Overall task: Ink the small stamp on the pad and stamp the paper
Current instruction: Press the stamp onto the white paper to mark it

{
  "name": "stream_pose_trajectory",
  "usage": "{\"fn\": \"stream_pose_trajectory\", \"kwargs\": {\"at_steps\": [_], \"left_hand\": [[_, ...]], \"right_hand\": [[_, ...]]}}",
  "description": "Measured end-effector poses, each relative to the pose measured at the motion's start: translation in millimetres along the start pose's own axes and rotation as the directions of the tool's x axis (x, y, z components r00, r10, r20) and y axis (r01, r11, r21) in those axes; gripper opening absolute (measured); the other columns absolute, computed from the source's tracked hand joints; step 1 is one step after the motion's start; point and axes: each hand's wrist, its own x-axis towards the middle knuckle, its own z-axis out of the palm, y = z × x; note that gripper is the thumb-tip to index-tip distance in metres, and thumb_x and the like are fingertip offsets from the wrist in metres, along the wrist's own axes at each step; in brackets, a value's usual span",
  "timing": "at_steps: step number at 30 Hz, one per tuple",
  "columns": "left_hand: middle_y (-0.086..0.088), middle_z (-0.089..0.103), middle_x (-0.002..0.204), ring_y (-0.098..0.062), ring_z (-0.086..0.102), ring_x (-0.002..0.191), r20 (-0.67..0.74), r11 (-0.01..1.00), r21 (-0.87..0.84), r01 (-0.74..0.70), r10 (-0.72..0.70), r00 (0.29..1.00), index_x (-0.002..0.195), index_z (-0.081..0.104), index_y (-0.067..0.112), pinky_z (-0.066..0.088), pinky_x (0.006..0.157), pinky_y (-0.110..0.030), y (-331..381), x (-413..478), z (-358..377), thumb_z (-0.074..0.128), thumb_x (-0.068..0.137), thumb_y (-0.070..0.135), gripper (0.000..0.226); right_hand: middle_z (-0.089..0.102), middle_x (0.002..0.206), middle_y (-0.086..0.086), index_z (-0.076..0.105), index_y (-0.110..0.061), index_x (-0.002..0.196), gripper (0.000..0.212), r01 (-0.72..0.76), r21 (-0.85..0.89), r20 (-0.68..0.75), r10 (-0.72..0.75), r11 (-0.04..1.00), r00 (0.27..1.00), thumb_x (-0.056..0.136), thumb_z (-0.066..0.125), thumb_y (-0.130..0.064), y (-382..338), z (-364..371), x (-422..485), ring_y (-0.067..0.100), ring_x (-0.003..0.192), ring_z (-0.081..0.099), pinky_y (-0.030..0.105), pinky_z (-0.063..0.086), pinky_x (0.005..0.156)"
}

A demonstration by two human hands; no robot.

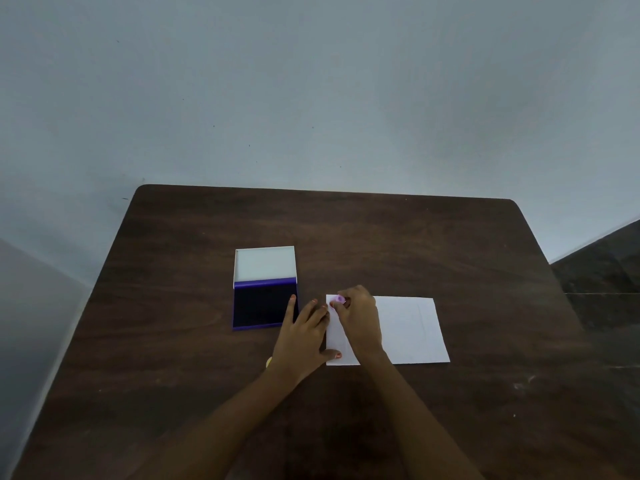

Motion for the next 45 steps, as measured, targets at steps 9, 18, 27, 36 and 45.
{"fn": "stream_pose_trajectory", "kwargs": {"at_steps": [9, 18, 27, 36, 45], "left_hand": [[-0.003, 0.022, 0.154, -0.021, 0.006, 0.143, 0.01, 1.0, -0.005, -0.018, 0.018, 1.0, 0.14, 0.025, 0.015, -0.021, 0.105, -0.045, 0, 0, -1, 0.045, 0.082, 0.06, 0.076], [-0.005, 0.022, 0.153, -0.022, 0.009, 0.143, 0.029, 0.999, -0.02, -0.031, 0.032, 0.999, 0.139, 0.025, 0.014, -0.018, 0.107, -0.045, 0, 2, 1, 0.049, 0.08, 0.059, 0.078], [-0.006, 0.021, 0.154, -0.022, 0.012, 0.142, 0.046, 0.999, -0.041, -0.007, 0.009, 0.999, 0.14, 0.021, 0.014, -0.011, 0.112, -0.045, 3, 1, 0, 0.049, 0.082, 0.057, 0.077], [-0.004, 0.02, 0.154, -0.022, 0.013, 0.142, 0.075, 0.997, -0.071, 0.007, -0.002, 0.997, 0.141, 0.019, 0.016, -0.01, 0.113, -0.044, 3, 0, -3, 0.046, 0.083, 0.057, 0.076], [-0.004, 0.017, 0.155, -0.022, 0.011, 0.143, 0.122, 0.996, -0.089, 0.016, -0.005, 0.993, 0.142, 0.016, 0.016, -0.012, 0.113, -0.044, 3, 2, -5, 0.046, 0.084, 0.057, 0.077]], "right_hand": [[0.067, 0.108, 0.018, 0.063, 0.001, 0.102, 0.025, -0.049, -0.098, 0.111, 0.06, 0.994, 0.992, 0.085, 0.063, -0.017, -15, -5, 16, 0.027, 0.095, 0.064, 0.029, 0.05, 0.085], [0.058, 0.073, 0.01, 0.059, -0.002, 0.067, 0.018, -0.203, -0.193, 0.255, 0.248, 0.96, 0.935, 0.079, 0.069, -0.01, -34, -17, 39, 0.024, 0.079, 0.059, 0.026, 0.041, 0.065], [0.066, 0.107, 0.023, 0.067, 0.006, 0.095, 0.024, -0.28, -0.047, 0.293, 0.281, 0.959, 0.914, 0.08, 0.069, -0.012, -24, -24, 38, 0.027, 0.091, 0.061, 0.035, 0.051, 0.088], [0.064, 0.115, 0.019, 0.065, 0.004, 0.104, 0.03, -0.328, -0.062, 0.325, 0.33, 0.943, 0.887, 0.084, 0.065, -0.018, -25, -24, 45, 0.027, 0.107, 0.059, 0.031, 0.047, 0.093], [0.06, 0.119, 0.016, 0.06, 0.0, 0.109, 0.034, -0.353, -0.117, 0.312, 0.371, 0.929, 0.874, 0.085, 0.062, -0.024, -21, -21, 51, 0.025, 0.109, 0.056, 0.027, 0.045, 0.095]]}}
